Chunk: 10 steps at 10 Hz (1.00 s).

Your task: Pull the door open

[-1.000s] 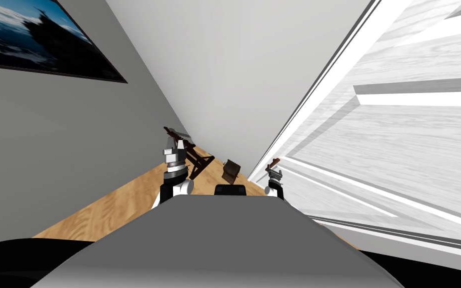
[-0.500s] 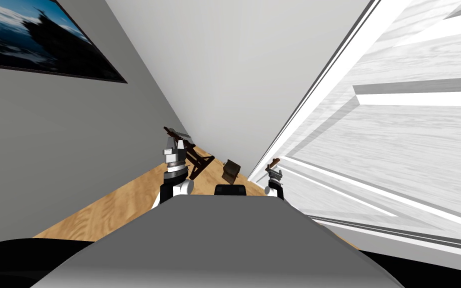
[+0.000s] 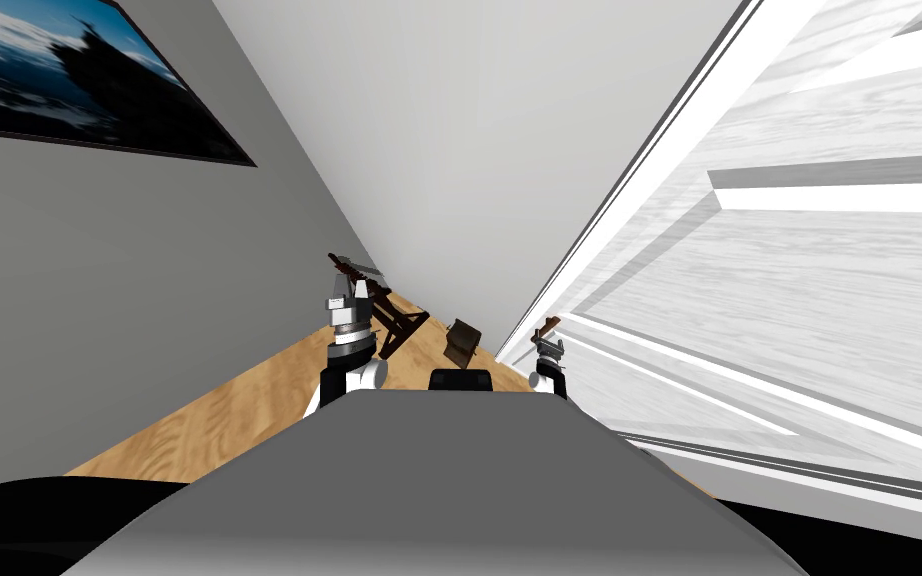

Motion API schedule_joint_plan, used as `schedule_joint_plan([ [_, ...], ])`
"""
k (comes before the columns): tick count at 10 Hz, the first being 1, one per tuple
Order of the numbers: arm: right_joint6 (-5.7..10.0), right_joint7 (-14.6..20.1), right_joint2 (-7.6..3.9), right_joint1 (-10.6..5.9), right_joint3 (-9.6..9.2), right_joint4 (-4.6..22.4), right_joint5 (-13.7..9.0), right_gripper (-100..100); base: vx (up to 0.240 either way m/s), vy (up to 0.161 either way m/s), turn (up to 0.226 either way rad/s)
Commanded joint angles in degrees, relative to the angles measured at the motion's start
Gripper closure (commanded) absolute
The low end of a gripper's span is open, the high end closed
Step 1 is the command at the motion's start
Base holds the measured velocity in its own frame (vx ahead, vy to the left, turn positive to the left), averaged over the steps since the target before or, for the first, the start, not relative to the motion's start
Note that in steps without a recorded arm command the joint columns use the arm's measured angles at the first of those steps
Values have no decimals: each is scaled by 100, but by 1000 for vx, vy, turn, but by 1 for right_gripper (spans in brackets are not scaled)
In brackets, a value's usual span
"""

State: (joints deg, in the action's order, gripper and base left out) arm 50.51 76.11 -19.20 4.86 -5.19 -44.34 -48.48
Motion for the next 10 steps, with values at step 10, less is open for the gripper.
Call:
schedule_joint_plan([
  [10,9,25,-18,-36,10,64,-14,-100,0,1,-2],
])
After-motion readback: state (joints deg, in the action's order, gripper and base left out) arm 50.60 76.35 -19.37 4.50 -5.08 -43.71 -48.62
